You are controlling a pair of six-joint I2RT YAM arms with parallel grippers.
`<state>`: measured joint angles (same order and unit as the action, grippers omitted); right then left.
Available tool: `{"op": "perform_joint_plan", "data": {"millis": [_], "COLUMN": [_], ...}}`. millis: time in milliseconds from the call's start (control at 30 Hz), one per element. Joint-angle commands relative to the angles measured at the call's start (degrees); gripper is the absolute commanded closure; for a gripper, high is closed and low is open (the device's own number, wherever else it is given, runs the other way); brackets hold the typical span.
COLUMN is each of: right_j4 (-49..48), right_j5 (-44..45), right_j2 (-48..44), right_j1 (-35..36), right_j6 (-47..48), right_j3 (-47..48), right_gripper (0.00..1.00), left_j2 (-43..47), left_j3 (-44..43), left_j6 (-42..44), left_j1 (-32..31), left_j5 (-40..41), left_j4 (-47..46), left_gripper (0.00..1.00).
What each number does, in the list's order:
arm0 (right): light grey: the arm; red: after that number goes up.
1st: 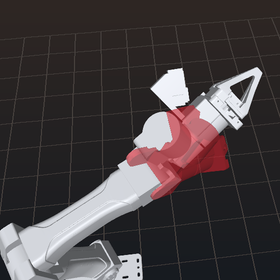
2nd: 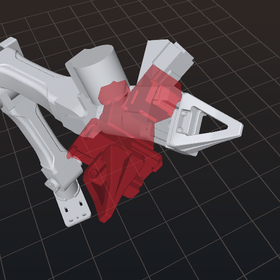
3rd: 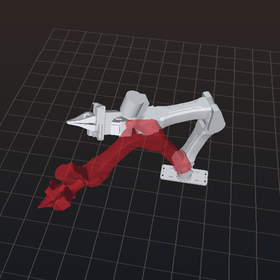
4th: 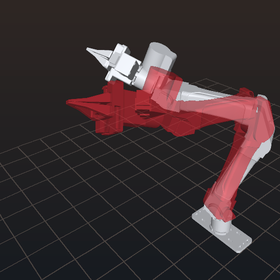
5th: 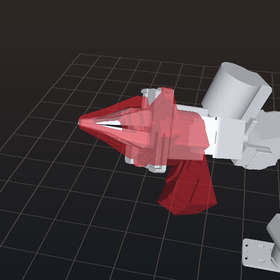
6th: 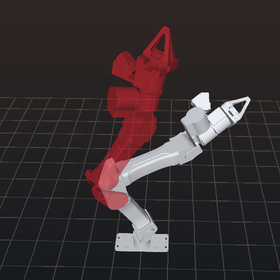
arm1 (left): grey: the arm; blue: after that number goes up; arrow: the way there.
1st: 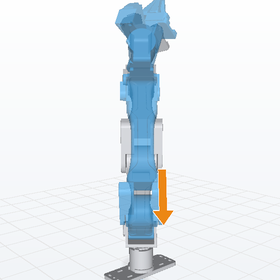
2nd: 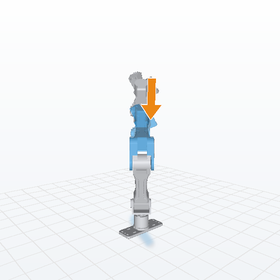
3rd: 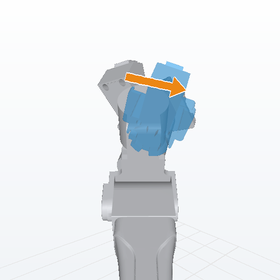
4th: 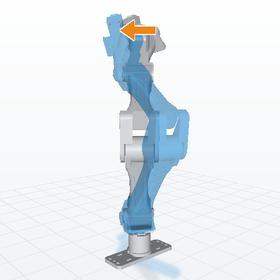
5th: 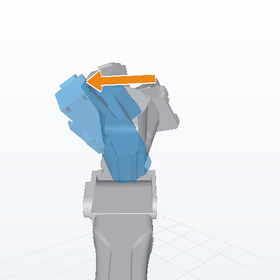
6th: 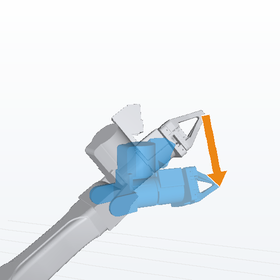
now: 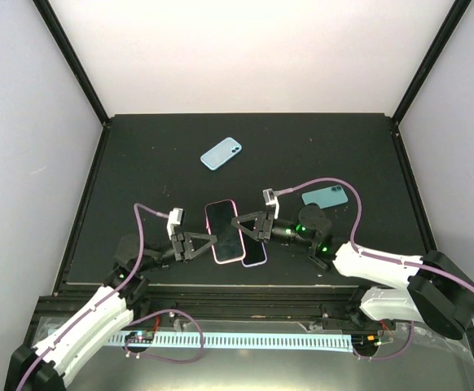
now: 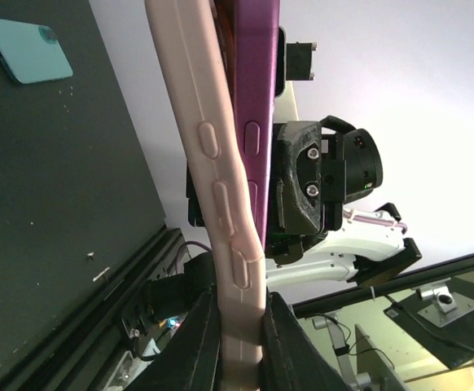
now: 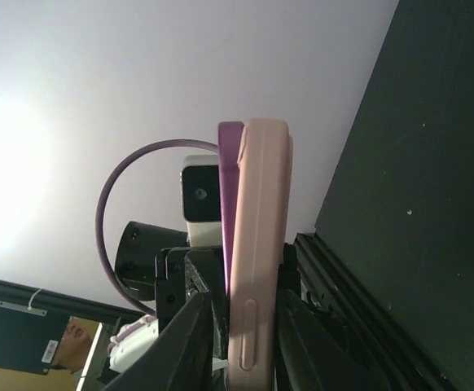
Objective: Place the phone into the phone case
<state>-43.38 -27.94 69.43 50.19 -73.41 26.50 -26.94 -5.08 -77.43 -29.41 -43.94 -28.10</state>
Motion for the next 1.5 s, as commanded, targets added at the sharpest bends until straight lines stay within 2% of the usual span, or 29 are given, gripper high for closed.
{"op": "perform_joint_plan", "data": {"millis": [0, 133, 267, 400, 533, 700, 967, 1100, 1200, 1267, 1467], "right_j4": [-4.0, -1.8, -0.8, 1.6, 0.5, -1.7, 0.4, 0.7, 0.7, 0.8, 2.0], "right_j5": [-3.8, -5.0, -6.0, -7.0, -9.7, -13.3, -13.4, -13.6, -14.1, -14.2, -13.8], "right_j2": [-0.5, -0.5, -1.1, -2.6, -3.6, -4.9, -7.5, -7.6, -7.3, -7.1, -7.5], "right_j1": [0.2, 0.2, 0.2, 0.2, 0.2, 0.2, 0.2, 0.2, 0.3, 0.2, 0.2], "right_j6": [1.9, 3.4, 5.3, 8.0, 8.4, 8.5, 10.2, 10.4, 10.5, 10.6, 10.8], "right_j3": [1.9, 2.8, 3.2, 2.9, 1.7, 0.2, -1.9, -2.2, -2.1, -2.2, -2.0], "right_gripper": [0.74, 0.71, 0.82, 0.84, 0.85, 0.85, 0.85, 0.85, 0.85, 0.85, 0.83], "left_j2": [-0.1, -1.8, -2.2, -1.1, 0.0, 1.3, 1.9, 1.5, 1.6, 1.6, 1.4], "left_j3": [-3.4, -3.6, -3.7, -4.1, -3.8, -3.3, -3.3, -3.0, -2.9, -2.9, -3.2], "left_j6": [5.4, 8.5, 9.3, 8.5, 6.3, 4.1, 1.0, 0.2, 0.1, 0.0, 2.4], "left_j1": [-0.4, -0.5, -0.5, -0.5, -0.4, -0.3, -0.3, -0.3, -0.2, -0.2, -0.2], "left_j5": [0.6, -0.1, -1.0, -1.0, -0.5, 2.6, 4.6, 4.6, 5.0, 5.4, 5.7], "left_j4": [5.2, 5.3, 4.2, 3.4, 0.3, -1.4, -6.6, -7.2, -7.0, -6.8, -2.9], "left_gripper": [0.98, 0.97, 0.92, 0.79, 0.6, 0.55, 0.48, 0.49, 0.56, 0.64, 0.97]}}
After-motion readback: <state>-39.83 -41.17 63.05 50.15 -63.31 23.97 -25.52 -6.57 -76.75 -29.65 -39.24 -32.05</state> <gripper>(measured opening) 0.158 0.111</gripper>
